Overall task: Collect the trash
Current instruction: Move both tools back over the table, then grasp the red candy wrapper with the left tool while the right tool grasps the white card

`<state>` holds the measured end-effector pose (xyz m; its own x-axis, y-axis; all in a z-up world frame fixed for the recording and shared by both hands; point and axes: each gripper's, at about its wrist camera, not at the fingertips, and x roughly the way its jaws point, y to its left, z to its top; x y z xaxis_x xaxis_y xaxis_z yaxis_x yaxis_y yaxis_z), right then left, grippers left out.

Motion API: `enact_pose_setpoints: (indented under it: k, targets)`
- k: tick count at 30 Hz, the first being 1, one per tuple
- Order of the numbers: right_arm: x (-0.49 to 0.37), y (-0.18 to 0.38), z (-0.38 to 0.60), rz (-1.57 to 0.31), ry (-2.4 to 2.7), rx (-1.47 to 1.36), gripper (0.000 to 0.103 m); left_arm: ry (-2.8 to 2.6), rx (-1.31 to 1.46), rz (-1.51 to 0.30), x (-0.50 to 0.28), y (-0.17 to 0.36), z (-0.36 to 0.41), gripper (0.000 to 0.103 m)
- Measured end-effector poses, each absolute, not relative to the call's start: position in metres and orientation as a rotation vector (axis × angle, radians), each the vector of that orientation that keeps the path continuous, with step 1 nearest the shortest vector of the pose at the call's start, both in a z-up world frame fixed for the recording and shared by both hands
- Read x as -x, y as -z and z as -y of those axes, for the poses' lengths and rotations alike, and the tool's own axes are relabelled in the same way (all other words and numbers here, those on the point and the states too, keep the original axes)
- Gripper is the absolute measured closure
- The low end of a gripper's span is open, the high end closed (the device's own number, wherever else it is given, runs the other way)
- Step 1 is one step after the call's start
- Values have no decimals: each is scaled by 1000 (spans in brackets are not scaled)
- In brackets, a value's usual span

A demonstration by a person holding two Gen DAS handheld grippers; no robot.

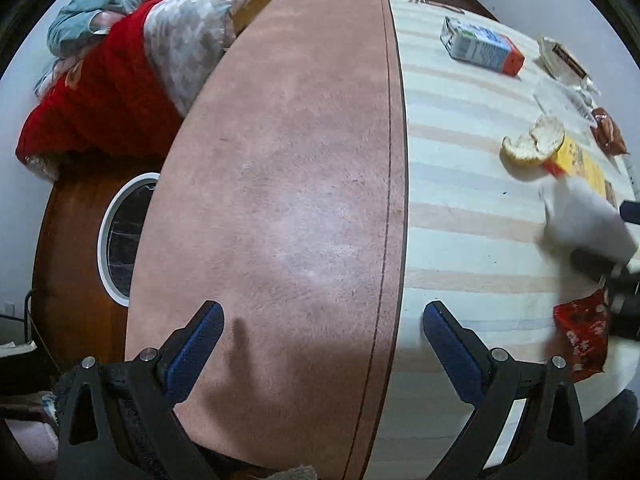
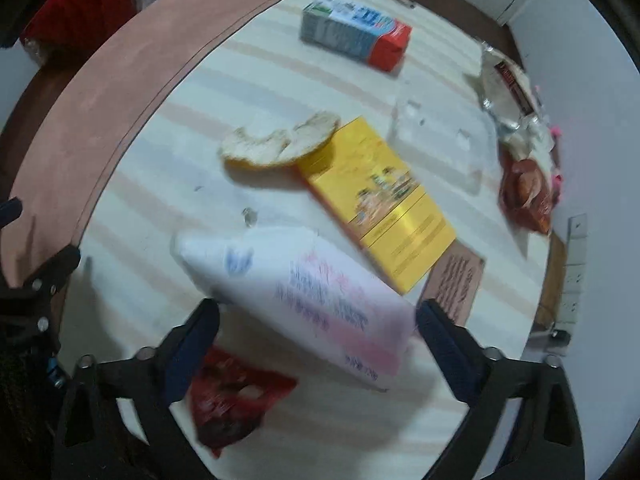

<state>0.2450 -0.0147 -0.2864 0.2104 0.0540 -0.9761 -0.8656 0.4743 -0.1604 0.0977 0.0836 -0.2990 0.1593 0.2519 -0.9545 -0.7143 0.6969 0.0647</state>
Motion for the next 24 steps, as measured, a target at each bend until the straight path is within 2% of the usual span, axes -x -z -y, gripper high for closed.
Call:
enact_pose_setpoints:
  k: [1, 2, 6, 7, 8, 10, 15, 18, 24]
  targets:
    - [-250, 286, 16, -1213, -771, 836, 44, -726, 453, -1232, -99, 301, -84, 1]
    - [-256, 288, 19, -1266, -779, 787, 52, -728, 452, -1235, -100, 302, -84, 1]
    - [-263, 289, 26, -1314, -762, 730, 53, -720, 470, -1234, -99, 303, -83, 1]
    - [-264, 287, 27, -1329, -777, 711, 49, -718, 474, -1232, -99, 303, -83, 1]
    - [-265, 285, 27, -1332, -791, 693, 37, -718, 476, -1231, -101, 303, -83, 1]
    - [-267, 280, 23, -1308, -796, 692, 18, -719, 483, -1229, -101, 304, -83, 1]
    - [-268, 279, 2, -1247, -791, 698, 19, -729, 477, -1222, -105, 302, -83, 0]
    - [-267, 281, -1, -1254, -795, 669, 55, -729, 467, -1222, -102, 302, -82, 0]
    - [-276, 250, 60, -1282, -645, 475, 59, -716, 467, -1196, -94, 290, -70, 0]
